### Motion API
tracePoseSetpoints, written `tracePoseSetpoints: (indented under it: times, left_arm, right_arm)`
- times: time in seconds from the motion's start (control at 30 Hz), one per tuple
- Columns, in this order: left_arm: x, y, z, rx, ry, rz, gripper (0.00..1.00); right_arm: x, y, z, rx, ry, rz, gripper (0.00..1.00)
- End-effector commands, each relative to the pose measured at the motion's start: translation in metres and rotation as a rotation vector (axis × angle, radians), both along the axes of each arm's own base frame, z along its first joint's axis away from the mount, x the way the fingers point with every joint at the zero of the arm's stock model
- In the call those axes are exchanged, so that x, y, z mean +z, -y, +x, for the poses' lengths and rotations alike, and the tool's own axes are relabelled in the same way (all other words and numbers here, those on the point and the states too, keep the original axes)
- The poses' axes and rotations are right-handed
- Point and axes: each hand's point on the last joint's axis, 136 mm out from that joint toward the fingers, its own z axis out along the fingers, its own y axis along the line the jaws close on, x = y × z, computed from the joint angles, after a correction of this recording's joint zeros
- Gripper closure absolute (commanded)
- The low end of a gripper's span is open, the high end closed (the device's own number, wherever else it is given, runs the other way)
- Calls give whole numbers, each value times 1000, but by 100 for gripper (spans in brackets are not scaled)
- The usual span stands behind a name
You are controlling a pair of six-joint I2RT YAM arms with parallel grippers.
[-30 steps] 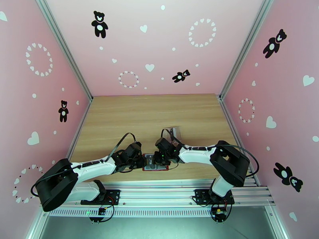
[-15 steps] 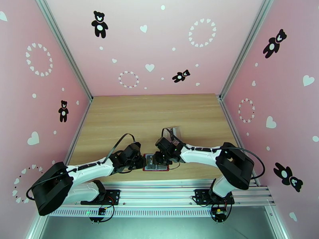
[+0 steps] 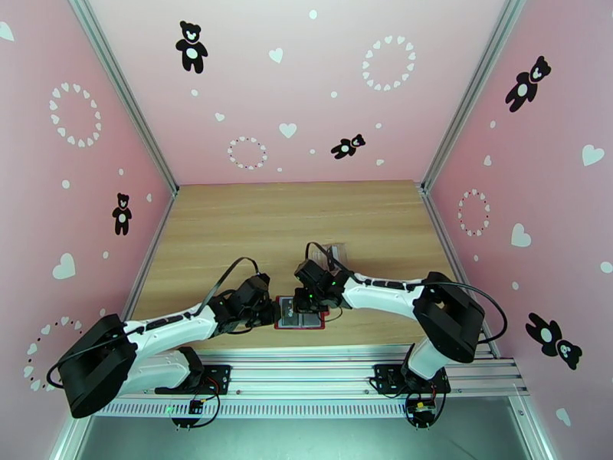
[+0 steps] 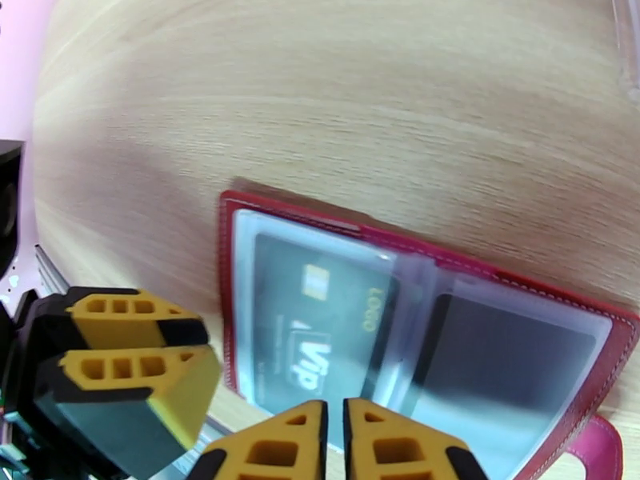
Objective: Put the credit cards into the card holder
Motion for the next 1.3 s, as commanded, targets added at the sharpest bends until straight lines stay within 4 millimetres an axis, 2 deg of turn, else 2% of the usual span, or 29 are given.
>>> tracePoseSetpoints:
  times: [0.0, 0.67, 0.9, 1.1, 1.27]
  left_arm:
    - [-7, -2, -4, -3, -13, 15, 75]
    - [9, 0, -1, -1, 16, -9, 74]
    - [20, 10, 2, -15, 29, -56, 71]
    - [14, 15, 3, -23, 11, -56, 71]
    - [18, 23, 3, -37, 9, -92, 71]
  right_arm:
    - [-7, -2, -2, 15, -18, -18, 88]
    - [-36, 13, -8, 5, -52, -91, 95]
    - [-39, 13, -9, 8, -53, -94, 95]
    - [-40, 13, -9, 7, -53, -91, 96]
    - [-40, 14, -9, 8, -55, -92, 96]
